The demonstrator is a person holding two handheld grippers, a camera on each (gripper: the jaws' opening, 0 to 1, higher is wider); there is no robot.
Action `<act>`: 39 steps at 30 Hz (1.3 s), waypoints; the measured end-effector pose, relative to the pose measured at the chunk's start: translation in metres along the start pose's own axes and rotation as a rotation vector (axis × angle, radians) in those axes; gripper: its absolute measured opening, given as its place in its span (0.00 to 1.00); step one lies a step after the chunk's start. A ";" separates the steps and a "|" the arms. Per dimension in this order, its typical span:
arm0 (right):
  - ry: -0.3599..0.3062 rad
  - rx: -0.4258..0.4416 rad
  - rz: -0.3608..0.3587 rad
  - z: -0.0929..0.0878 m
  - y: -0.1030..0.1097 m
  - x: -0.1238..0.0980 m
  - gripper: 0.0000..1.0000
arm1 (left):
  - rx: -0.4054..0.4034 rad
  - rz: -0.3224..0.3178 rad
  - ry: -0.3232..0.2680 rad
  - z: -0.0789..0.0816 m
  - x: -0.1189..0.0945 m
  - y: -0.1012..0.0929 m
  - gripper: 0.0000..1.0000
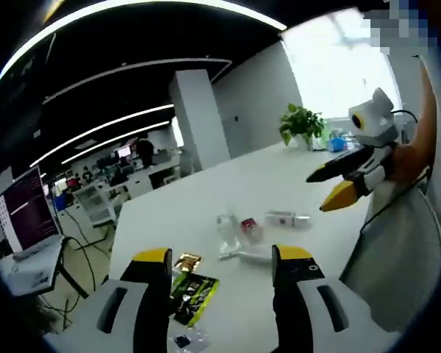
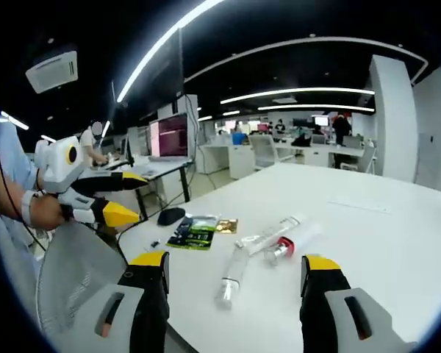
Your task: Arrange the skincare products in the storage area until every visible bottle or jar stands upright without overlapping.
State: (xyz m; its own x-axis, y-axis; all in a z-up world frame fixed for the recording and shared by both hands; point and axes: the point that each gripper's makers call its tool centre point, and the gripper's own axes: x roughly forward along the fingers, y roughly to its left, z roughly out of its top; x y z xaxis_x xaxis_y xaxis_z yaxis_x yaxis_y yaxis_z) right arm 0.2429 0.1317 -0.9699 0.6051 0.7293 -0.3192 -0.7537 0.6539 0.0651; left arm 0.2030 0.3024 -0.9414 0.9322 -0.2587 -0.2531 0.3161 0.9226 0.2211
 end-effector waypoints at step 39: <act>0.089 -0.074 0.074 -0.019 0.019 0.014 1.00 | 0.033 -0.102 0.030 -0.020 0.025 -0.037 0.99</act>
State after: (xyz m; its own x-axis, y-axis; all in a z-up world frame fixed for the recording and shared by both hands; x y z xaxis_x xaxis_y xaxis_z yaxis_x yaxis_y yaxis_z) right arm 0.2321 0.1506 -0.9911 0.5242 0.7523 -0.3992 -0.8145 0.5798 0.0230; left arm 0.2114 0.2674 -0.9747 0.8896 -0.3414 -0.3034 0.4147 0.8821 0.2233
